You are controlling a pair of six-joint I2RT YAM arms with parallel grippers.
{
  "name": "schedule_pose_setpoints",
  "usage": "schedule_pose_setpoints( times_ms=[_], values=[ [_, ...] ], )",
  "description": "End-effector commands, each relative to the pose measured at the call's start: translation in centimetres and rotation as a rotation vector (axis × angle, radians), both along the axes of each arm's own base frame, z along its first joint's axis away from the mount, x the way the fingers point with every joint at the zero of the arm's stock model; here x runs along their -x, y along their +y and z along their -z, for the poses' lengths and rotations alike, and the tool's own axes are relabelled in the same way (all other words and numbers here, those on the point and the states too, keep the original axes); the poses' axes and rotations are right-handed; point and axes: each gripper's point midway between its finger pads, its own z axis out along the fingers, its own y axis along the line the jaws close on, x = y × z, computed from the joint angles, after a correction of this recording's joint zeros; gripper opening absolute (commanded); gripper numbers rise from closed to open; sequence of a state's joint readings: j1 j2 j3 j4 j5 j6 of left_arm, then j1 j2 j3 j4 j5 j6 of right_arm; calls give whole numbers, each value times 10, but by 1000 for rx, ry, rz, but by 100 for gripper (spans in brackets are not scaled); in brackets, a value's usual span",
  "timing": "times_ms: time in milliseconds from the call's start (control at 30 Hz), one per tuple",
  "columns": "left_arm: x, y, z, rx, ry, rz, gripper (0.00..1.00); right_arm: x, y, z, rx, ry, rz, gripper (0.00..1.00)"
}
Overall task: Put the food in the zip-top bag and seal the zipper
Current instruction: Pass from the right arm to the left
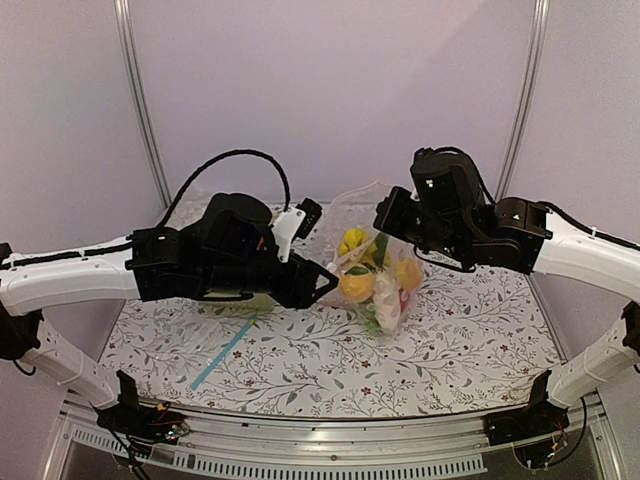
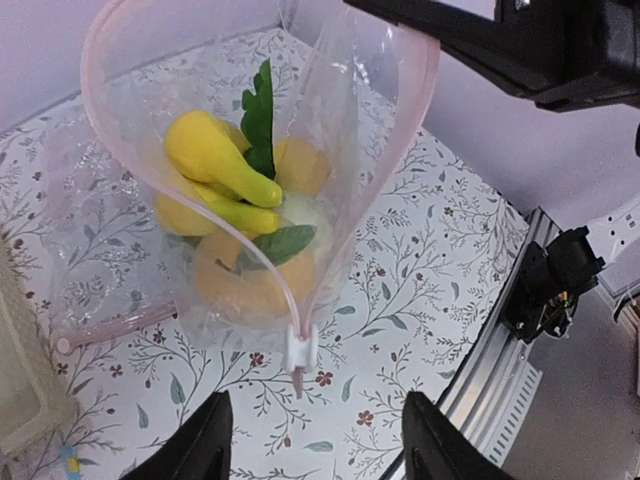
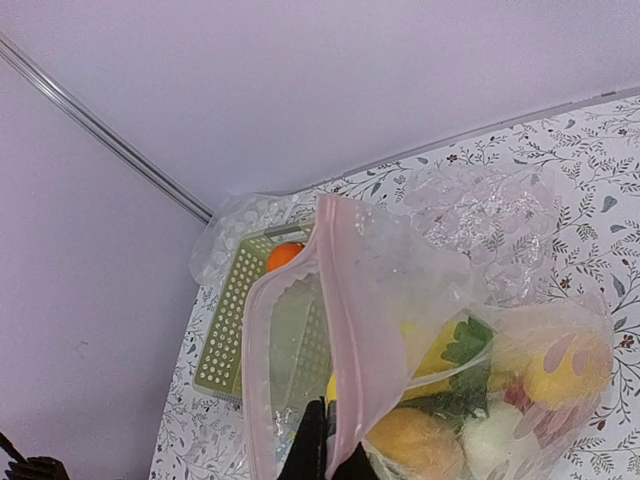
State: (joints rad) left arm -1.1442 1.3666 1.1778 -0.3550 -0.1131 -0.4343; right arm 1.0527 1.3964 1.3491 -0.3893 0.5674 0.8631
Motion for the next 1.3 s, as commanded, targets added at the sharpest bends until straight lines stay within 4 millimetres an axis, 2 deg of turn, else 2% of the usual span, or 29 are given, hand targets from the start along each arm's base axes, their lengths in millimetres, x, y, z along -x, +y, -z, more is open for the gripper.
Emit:
schedule_pose_setpoints(
  times_ms=[0, 367, 467, 600, 700, 833, 933, 1067, 1267],
  values=[
    [-13, -2, -1, -20, -36, -61, 53, 0, -12, -30, -76, -46, 37, 0],
    [-18, -20, -5, 37, -35, -54, 39, 1, -14, -30, -81, -51, 38, 0],
    [-19, -24, -3, 30, -33, -50, 30, 1, -17, -30, -78, -55, 45, 0],
    [-20, -29, -1, 23, -27, -44, 12, 1, -23, -28, -71, -61, 62, 0],
    [-22, -29, -4, 19, -33, -53, 2, 2, -27, -26, -66, -63, 72, 0],
    [-22, -29, -16, 15, -64, -35, 0, 3, -33, -22, -37, -69, 73, 0],
    [-17, -34, -33, 1, -85, 36, 0, 5, -38, -17, -15, -73, 80, 15],
    [-1, -47, -53, -16, -106, 204, 0, 9, -47, -19, 52, -104, 60, 36],
    [15, -56, -60, -15, -100, 346, 0, 21, -68, -4, 220, -126, 8, 64]
  ],
)
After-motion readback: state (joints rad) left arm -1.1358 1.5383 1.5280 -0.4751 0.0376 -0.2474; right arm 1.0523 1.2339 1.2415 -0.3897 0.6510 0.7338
